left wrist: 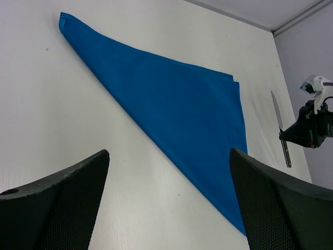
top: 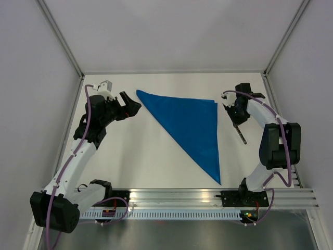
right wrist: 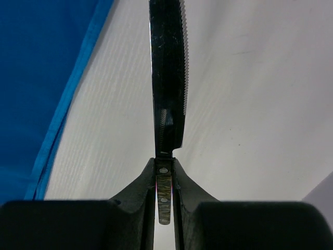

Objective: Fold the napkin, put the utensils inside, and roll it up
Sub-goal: Place the utensil onto the napkin

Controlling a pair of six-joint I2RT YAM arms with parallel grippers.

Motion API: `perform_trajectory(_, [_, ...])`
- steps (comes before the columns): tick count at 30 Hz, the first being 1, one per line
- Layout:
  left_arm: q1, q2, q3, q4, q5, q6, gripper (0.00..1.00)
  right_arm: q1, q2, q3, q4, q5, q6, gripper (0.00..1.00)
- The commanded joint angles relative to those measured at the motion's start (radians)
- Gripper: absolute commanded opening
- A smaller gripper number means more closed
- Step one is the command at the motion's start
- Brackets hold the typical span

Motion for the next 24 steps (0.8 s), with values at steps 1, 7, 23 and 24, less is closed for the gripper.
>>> perform_trajectory(1, [0.006, 0.006, 0.057, 0.002, 0.022, 0.005, 1.0, 0.026, -0.006, 0.113, -0.106, 0.014, 0.023, 0.01])
perform_trajectory(7, [0.006, 0.008, 0.081, -0.018, 0.016, 0.005, 1.0, 0.151, 0.043, 0.22, -0.174, -0.048, 0.1, 0.01])
perform_trajectory(23, [0.006, -0.03, 0.215, -0.159, -0.024, 0.005, 1.0, 0.498, 0.411, 0.656, -0.295, -0.213, 0.354, 0.0])
perform_trajectory(24, [0.006, -0.033, 0.224, -0.165, -0.026, 0.007, 1.0, 0.508, 0.421, 0.673, -0.298, -0.218, 0.359, 0.01])
